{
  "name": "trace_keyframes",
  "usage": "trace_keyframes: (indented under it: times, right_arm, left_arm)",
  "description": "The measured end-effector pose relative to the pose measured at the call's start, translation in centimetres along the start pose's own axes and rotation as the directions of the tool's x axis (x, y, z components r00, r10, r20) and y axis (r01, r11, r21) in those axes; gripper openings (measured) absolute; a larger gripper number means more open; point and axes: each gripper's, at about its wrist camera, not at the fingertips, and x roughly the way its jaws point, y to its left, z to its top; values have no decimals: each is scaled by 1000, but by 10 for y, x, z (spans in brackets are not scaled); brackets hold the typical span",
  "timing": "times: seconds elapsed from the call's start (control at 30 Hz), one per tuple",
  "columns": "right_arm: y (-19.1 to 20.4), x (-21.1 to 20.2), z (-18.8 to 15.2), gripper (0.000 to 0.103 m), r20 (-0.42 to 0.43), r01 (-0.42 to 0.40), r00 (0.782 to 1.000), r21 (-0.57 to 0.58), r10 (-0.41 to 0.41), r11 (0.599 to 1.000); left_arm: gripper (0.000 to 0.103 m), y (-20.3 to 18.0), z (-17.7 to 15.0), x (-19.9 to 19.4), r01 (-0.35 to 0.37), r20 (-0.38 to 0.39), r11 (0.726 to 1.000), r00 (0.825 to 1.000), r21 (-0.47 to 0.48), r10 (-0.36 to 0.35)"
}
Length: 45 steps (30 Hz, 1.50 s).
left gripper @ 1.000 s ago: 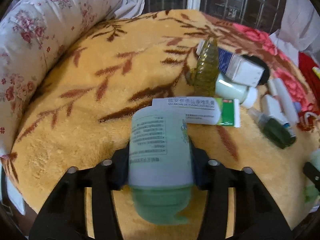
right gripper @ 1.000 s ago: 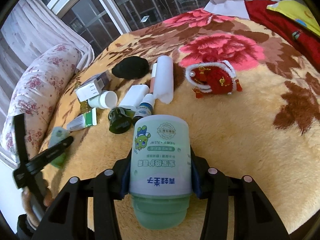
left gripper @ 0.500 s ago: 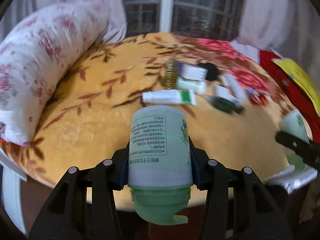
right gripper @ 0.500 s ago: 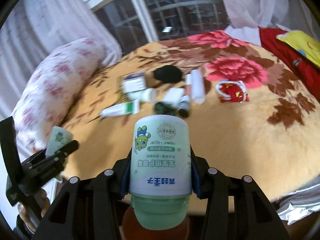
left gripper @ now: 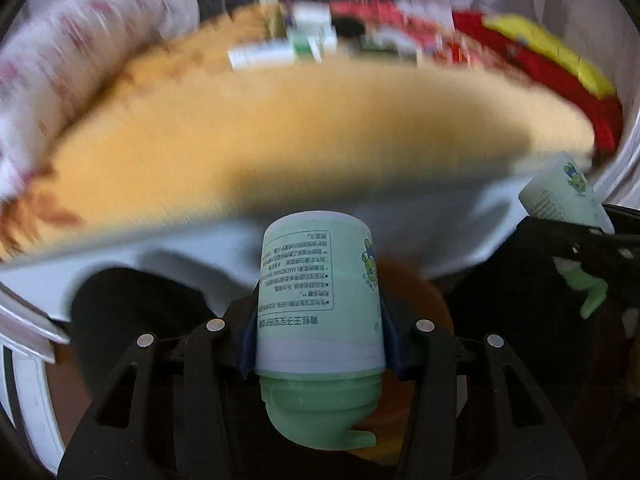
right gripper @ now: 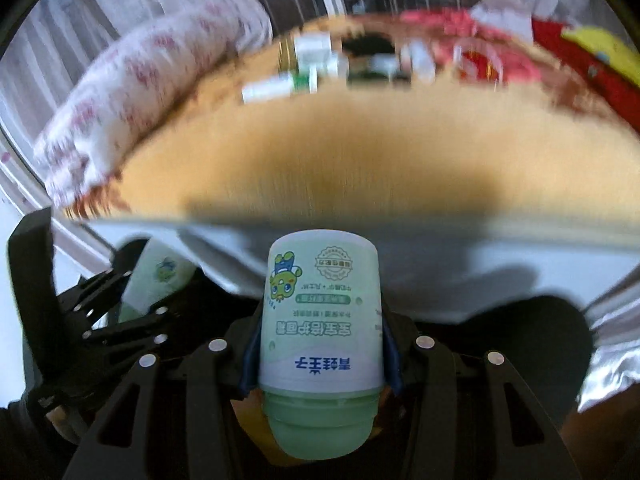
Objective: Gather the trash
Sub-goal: 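Lower both held bottles into the orange bin and open both grippers, then grasp the red ornament with the right gripper while the left grasps the white-green tube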
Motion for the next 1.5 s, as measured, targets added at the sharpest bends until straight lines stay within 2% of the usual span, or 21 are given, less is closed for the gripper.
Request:
trace_keyframes:
  times: [0.1, 0.17, 0.3, 0.43, 0.47, 0.5, 0.57, 0.63, 0.83, 0.97, 1.03, 1.13, 1.23, 1.33, 1.4, 1.5]
  right_arm:
    - [-4, 32, -17, 47, -73, 13, 997, 7, -12, 1000]
    - [-9, 56, -23, 47, -129, 11, 992, 27, -7, 1000]
    - [-19, 81, -25, 47, -191, 5, 981, 58, 6, 998]
    - [-22, 95, -22, 48, -226, 11, 974, 56, 2, 998]
    - [-23, 100, -22, 51, -239, 16, 971, 59, -1, 998]
    - [-25, 103, -23, 63, -246, 19, 969, 63, -3, 998]
    - [-24, 104, -23, 69, -247, 24, 969, 72, -6, 997]
    - [-25, 102, -23, 69, -240, 25, 971, 82, -5, 996]
    - [-26, 89, -21, 69, -202, 32, 979, 100, -11, 994]
    - [-32, 60, -20, 69, -137, 34, 990, 95, -21, 995]
    - [-30, 37, -12, 69, -86, 26, 996, 69, -20, 997]
    - [-31, 1, 13, 69, -4, 32, 999, 7, -32, 999]
    - [-47, -30, 62, 69, 103, 102, 990, -22, -99, 995]
    - [-79, -43, 115, 70, 179, 172, 969, 1, -170, 985]
    - [-105, -36, 151, 78, 196, 204, 958, 39, -208, 978]
    - [-134, -10, 192, 78, 185, 246, 948, 81, -257, 966]
  left_arm:
    - [47, 1, -9, 36, 39, -118, 999, 992, -24, -42]
    - [47, 3, -12, 59, 28, -187, 999, 982, -28, -33]
    - [47, 8, -13, 81, 28, -255, 999, 966, -44, -39]
    - [47, 5, -12, 94, 16, -288, 1000, 957, -24, -22]
    - [48, 5, -13, 96, 13, -295, 1000, 955, -18, -18]
    - [49, 3, -13, 98, 10, -305, 1000, 952, -10, -12]
    - [65, 2, -13, 98, 5, -303, 1000, 953, 4, -3]
    - [68, 2, -17, 93, -4, -290, 1000, 957, 7, 6]
    - [68, 7, -22, 84, -17, -290, 1000, 957, -10, 14]
    - [68, 11, -20, 73, -29, -259, 999, 966, -16, 23]
    - [68, 9, -13, 56, -32, -207, 999, 978, -3, 30]
    - [69, 9, 2, 17, -26, -81, 999, 996, 31, 28]
    - [76, 13, 24, -22, -14, 47, 999, 999, 46, 12]
    - [78, 17, 49, -44, 1, 146, 1000, 989, 26, -5]
    - [78, 20, 65, -44, -7, 180, 1000, 984, -2, 7]
    - [78, 22, 80, -31, -1, 168, 999, 986, -40, 8]
